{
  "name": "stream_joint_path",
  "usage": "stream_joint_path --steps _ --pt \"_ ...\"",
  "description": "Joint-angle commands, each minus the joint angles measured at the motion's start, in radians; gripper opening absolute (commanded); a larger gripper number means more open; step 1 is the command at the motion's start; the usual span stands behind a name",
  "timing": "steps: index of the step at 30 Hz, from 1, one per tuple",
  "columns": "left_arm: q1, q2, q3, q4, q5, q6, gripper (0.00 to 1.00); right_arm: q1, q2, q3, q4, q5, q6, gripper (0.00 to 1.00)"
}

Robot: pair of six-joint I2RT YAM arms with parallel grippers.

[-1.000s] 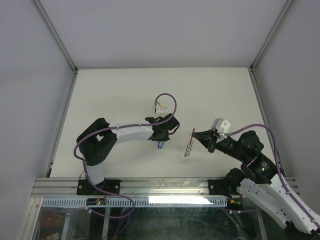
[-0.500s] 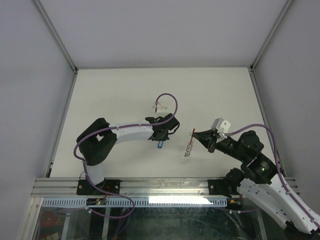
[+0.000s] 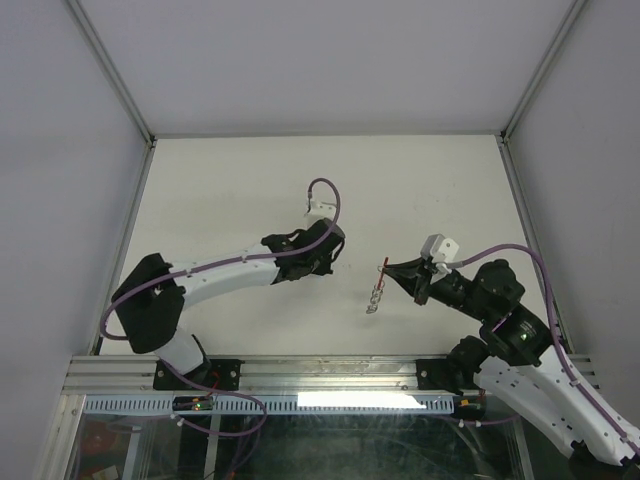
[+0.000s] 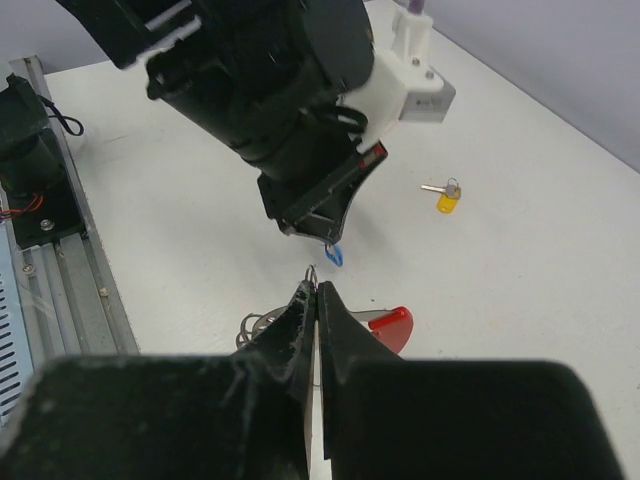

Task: Put the keys on the keyring

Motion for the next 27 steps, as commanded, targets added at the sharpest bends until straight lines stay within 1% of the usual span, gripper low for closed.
stream_joint_path --steps 1,4,6,9,13,18,21,27 --pt "-0.004 -0.176 -0.076 0.188 0.091 0.149 0.0 0.005 0.016 0.039 0.07 0.003 0.039 0.0" --pt "0.02 -0.278 -0.139 0.306 0.216 0.205 0.0 0.006 0.034 0.06 0.056 0.005 0.06 0.0" --pt "0.026 -0.329 -0.186 0.389 0.268 0.244 0.0 0.005 0.052 0.076 0.042 0.007 0.078 0.0" --pt "0.028 -0.384 -0.201 0.405 0.288 0.273 0.0 0.005 0.085 0.099 0.031 0.001 0.126 0.0" --pt "0.034 -0.437 -0.181 0.38 0.322 0.295 0.0 0.005 0.15 0.129 0.018 -0.028 0.175 0.0" --pt "0.035 -0.487 -0.184 0.413 0.432 0.359 0.0 0.004 0.237 0.156 0.029 -0.116 0.21 0.0" --pt "0.035 -0.524 -0.206 0.459 0.47 0.409 0.0 0.004 0.272 0.163 0.058 -0.164 0.235 0.0" --pt "0.035 -0.579 -0.218 0.522 0.553 0.512 0.0 0.004 0.27 0.148 0.154 -0.232 0.309 0.0"
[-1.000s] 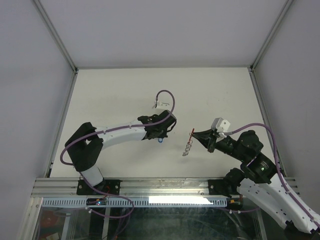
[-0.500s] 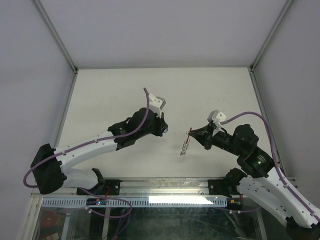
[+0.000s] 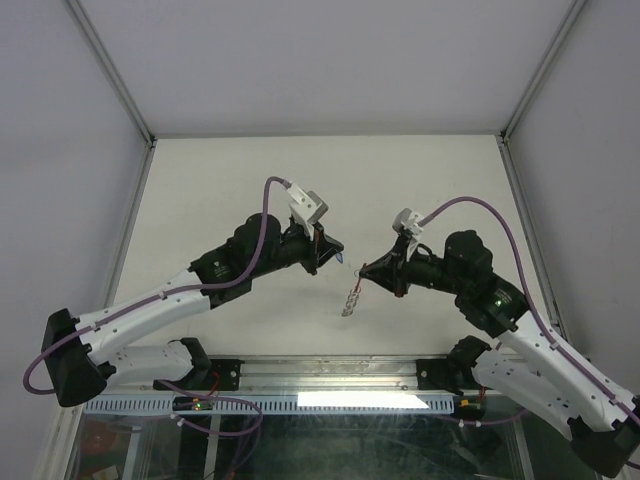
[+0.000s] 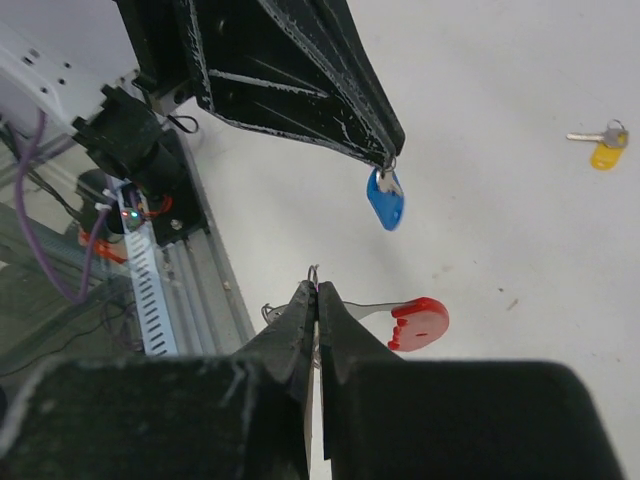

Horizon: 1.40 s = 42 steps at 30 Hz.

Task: Put the keys on the keyring

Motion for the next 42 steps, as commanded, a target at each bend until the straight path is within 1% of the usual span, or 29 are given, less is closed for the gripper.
stream_joint_path --steps 1,10,14,18,22,24,26,31,35,42 --pt "0.012 -0.069 -0.019 0.133 0.106 0.114 0.0 0.004 -0.024 0.036 0.164 -0.097 0.088 0.0" --pt "0.012 -0.197 -0.102 0.289 0.192 0.166 0.0 0.004 -0.033 0.0 0.35 -0.187 0.228 0.0" --pt "0.012 -0.228 -0.127 0.346 0.221 0.154 0.0 0.002 -0.007 0.002 0.417 -0.235 0.263 0.0" --pt "0.012 -0.237 -0.145 0.426 0.283 0.122 0.0 0.0 0.013 -0.01 0.496 -0.287 0.297 0.0" --pt "0.012 -0.236 -0.154 0.485 0.335 0.094 0.0 -0.011 0.026 -0.047 0.625 -0.322 0.388 0.0" --pt "0.011 -0.233 -0.151 0.497 0.353 0.089 0.0 -0.018 0.03 -0.07 0.717 -0.336 0.445 0.0" --pt "0.011 -0.234 -0.147 0.498 0.366 0.086 0.0 -0.025 0.031 -0.087 0.801 -0.339 0.498 0.0" --pt "0.011 -0.24 -0.14 0.503 0.382 0.083 0.0 -0.042 0.026 -0.118 0.925 -0.33 0.592 0.0" --pt "0.012 -0.247 -0.145 0.539 0.391 0.066 0.0 -0.054 0.032 -0.143 1.031 -0.322 0.668 0.0" --pt "0.012 -0.249 -0.155 0.632 0.403 0.014 0.0 -0.061 0.058 -0.143 1.114 -0.321 0.721 0.0"
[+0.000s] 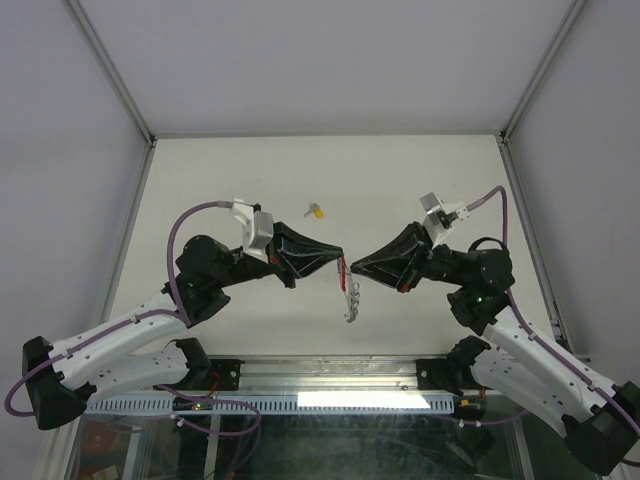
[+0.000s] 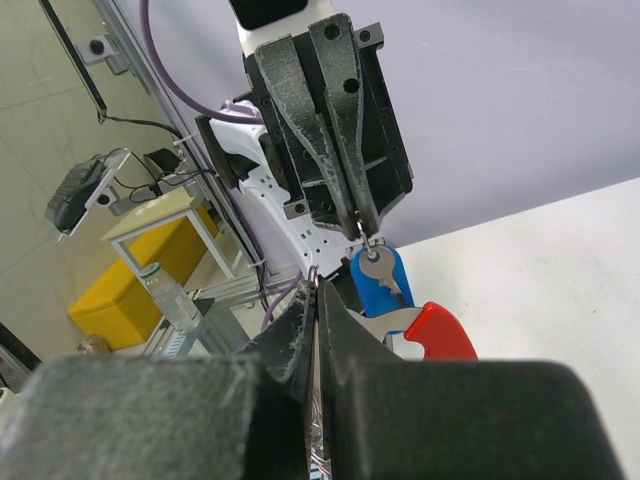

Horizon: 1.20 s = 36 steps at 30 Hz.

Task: Put the keys on the keyring

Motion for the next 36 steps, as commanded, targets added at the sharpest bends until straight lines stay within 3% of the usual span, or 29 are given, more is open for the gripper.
stream_joint_path --steps 1,36 --pt "0.012 -0.018 -0.004 0.131 0.045 -0.046 0.0 -0.007 0.009 0.012 0.148 0.004 0.064 0.0" --pt "0.012 0.025 0.028 0.123 0.116 -0.05 0.0 -0.011 0.036 0.013 0.204 0.053 0.108 0.0"
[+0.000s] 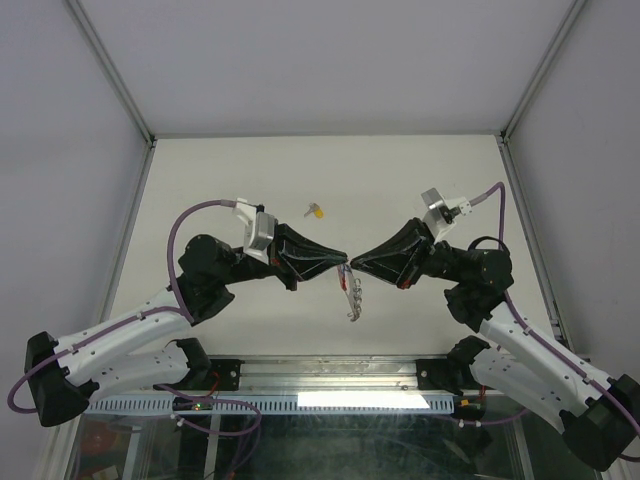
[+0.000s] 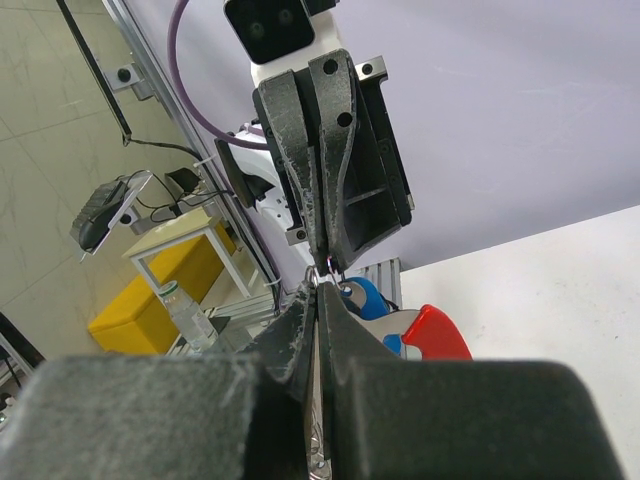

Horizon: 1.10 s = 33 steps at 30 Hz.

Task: Put the keys on the keyring

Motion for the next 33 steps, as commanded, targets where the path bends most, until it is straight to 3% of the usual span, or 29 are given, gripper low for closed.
stream_joint_path --steps 1,33 --pt "0.012 -0.008 0.028 0.024 0.025 0.005 0.0 -0.004 -0.015 0.011 0.055 0.048 0.006 0.0" --pt "0.012 -0.027 0.021 0.022 -0.003 0.0 0.0 -0.005 -0.011 0.002 0.044 0.033 -0.004 0.0"
